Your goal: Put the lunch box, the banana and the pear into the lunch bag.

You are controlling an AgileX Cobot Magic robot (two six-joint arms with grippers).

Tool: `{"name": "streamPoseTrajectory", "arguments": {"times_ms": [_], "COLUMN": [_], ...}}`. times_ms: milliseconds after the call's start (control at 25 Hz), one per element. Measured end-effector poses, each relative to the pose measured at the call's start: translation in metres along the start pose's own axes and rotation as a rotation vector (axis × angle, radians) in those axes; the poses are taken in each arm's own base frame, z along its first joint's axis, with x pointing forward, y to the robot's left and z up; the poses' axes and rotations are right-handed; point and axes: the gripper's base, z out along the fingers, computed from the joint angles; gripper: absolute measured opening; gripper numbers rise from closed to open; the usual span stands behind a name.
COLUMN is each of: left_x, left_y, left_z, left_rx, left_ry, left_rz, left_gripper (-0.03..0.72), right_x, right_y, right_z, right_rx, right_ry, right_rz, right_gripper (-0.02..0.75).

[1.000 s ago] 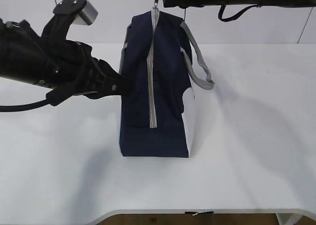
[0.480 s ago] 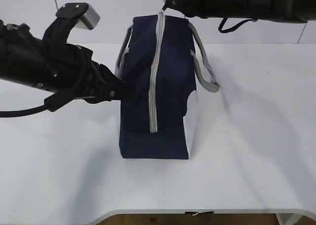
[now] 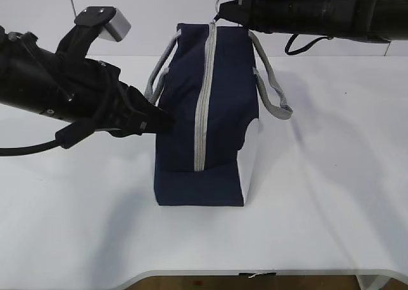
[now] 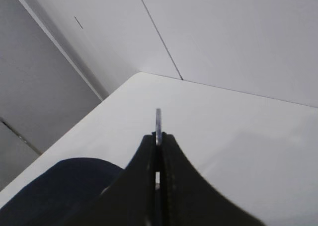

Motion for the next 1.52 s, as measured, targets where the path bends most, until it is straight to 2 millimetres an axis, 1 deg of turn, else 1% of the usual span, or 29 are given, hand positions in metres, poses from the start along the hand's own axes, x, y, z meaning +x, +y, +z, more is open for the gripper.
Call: {"name": "streamPoseTrajectory", "arguments": {"times_ms": [280,360,600,720,960,1120,1160,1240,1320,1440,1480,1520], "left_x": [0.001,0.001,0.001,0.002,0.003,0.004,0.004,0.004,0.003,-0.002,-0.005,-0.009], "left_y": [0.0,0.0,0.0,0.0,-0.002,-0.003,-0.003,-0.003,-0.003,-0.004,-0.005,-0.006], "left_z": [0.0,0.0,0.0,0.0,0.0,0.0,0.0,0.0,0.0,-0.002,-0.005,-0.01], "left_rx": [0.0,-0.001,-0.002,0.001,0.017,0.036,0.038,0.036,0.034,0.04,0.032,0.019], "left_ry": [0.008,0.013,0.02,0.024,0.037,0.049,0.05,0.049,0.04,-0.01,-0.037,-0.073], "left_rz": [0.011,0.021,0.03,0.033,0.034,0.012,0.004,0.001,-0.011,-0.078,-0.093,-0.107], "left_gripper": [-0.004,-0.004,-0.004,-0.004,-0.004,0.006,0.024,0.097,0.235,0.436,0.481,0.505], "right_x": [0.01,0.017,0.04,0.046,0.045,0.032,0.026,0.017,0.008,0.001,0.0,0.0], "right_y": [-0.026,-0.035,-0.062,-0.069,-0.066,-0.054,-0.049,-0.04,-0.031,-0.025,-0.023,-0.023], "right_z": [0.012,0.014,0.012,0.011,0.008,0.001,-0.002,-0.006,-0.011,-0.014,-0.015,-0.015], "right_rx": [-0.044,-0.041,-0.04,-0.041,-0.102,-0.143,-0.15,-0.17,-0.193,-0.203,-0.205,-0.205], "right_ry": [-0.001,0.006,0.029,0.038,0.037,0.055,0.063,0.087,0.106,0.129,0.133,0.135], "right_rz": [0.073,0.093,0.172,0.188,0.19,0.127,0.099,0.04,-0.013,-0.066,-0.073,-0.078], "right_gripper": [0.006,0.006,0.006,0.006,0.006,0.006,0.006,0.006,0.006,0.006,0.006,0.006]}}
